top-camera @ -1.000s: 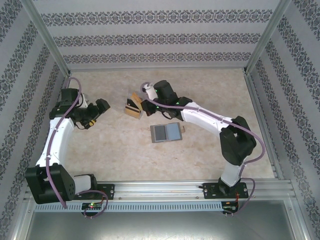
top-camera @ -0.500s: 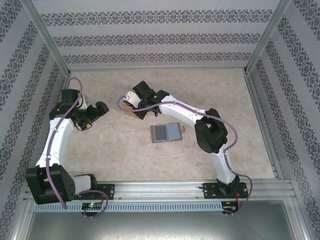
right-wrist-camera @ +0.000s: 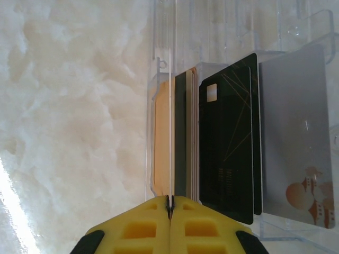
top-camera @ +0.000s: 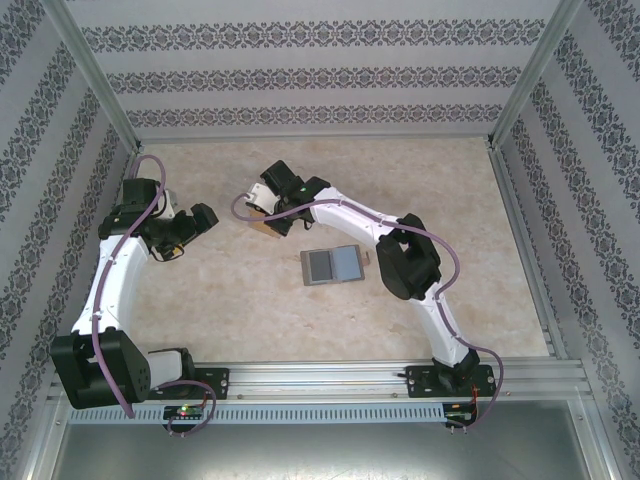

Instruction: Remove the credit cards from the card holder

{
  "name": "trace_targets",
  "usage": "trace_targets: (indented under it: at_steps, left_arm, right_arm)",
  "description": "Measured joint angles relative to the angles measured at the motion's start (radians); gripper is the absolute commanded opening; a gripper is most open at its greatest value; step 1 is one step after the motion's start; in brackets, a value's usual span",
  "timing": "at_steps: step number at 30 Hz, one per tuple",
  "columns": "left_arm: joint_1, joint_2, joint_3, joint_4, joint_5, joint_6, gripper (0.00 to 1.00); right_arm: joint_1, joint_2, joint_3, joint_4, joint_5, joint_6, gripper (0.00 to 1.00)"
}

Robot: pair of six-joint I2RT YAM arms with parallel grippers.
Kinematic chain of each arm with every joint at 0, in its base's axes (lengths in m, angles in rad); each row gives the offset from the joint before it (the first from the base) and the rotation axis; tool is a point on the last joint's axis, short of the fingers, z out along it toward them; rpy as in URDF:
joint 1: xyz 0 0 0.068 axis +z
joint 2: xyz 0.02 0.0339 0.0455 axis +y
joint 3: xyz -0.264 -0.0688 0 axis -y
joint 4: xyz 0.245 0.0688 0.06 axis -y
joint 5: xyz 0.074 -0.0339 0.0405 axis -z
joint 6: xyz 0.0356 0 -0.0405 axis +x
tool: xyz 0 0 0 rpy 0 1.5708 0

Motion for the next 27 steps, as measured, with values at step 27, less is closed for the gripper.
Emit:
trace_targets:
  at_steps: [27]
  left_arm:
    - [0.000, 0.000, -0.013, 0.000, 0.004, 0.000, 1.00]
  right_arm:
    - [-0.019, 0.058, 0.049, -0.008, 0.000, -0.016, 0.14]
